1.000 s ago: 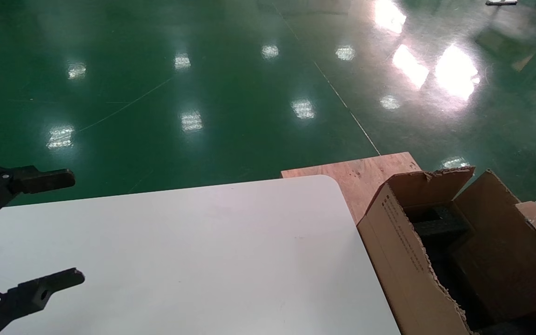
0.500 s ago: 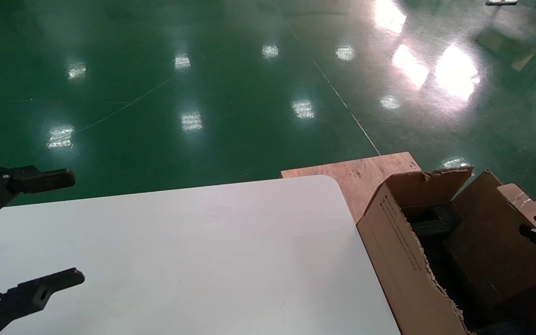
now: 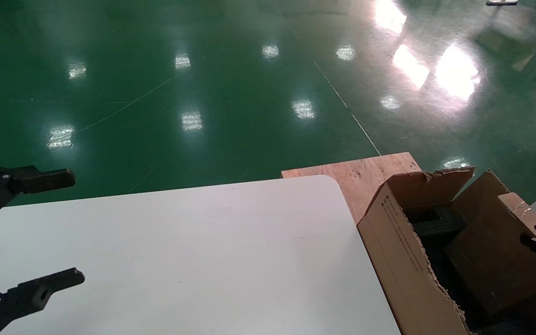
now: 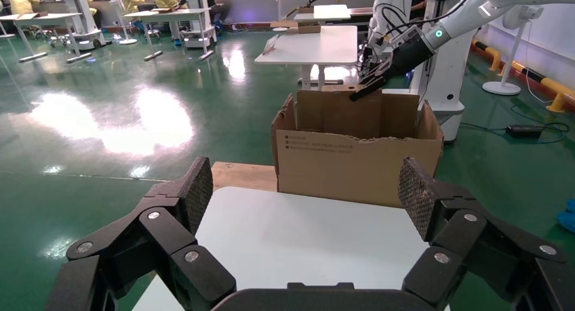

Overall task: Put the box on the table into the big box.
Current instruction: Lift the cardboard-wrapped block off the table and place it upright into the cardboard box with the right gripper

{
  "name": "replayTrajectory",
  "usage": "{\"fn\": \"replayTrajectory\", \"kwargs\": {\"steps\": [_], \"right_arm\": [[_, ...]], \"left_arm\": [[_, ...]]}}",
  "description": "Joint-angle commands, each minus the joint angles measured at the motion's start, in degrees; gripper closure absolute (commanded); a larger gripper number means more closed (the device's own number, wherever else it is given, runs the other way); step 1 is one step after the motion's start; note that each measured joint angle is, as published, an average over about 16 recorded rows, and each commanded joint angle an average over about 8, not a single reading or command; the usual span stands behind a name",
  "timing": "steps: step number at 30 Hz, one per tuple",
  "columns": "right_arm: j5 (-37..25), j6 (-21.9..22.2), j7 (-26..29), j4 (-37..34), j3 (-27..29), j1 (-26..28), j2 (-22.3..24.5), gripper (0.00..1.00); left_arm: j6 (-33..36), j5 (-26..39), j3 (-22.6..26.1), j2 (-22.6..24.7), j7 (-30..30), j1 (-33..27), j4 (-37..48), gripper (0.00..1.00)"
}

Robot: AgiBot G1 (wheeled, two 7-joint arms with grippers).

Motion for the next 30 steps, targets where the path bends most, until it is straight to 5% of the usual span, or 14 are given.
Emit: {"fn": "replayTrajectory", "kwargs": {"steps": [1,23,24,30], "right_arm": [[0.2,0.3,-0.2,0.0,-0.7,0.2,0.1,1.0],[3.2,2.3,-0.8,-0.6,-6.9,0.1,-0.5,0.97],[3.3,2.4,-0.8,-0.7,-7.1,0.1,-0.5,0.91],[3.7,2.7,-0.7,-1.0,-8.1,-0.1,-1.0,0.16]], "left_arm": [[0.0,0.0,0.0,0.0,0.0,0.0,0.0,0.0],[0.0,0.0,0.0,0.0,0.0,0.0,0.0,0.0],[0.0,0.0,0.0,0.0,0.0,0.0,0.0,0.0],[0.0,0.0,0.0,0.0,0.0,0.0,0.0,0.0]]}}
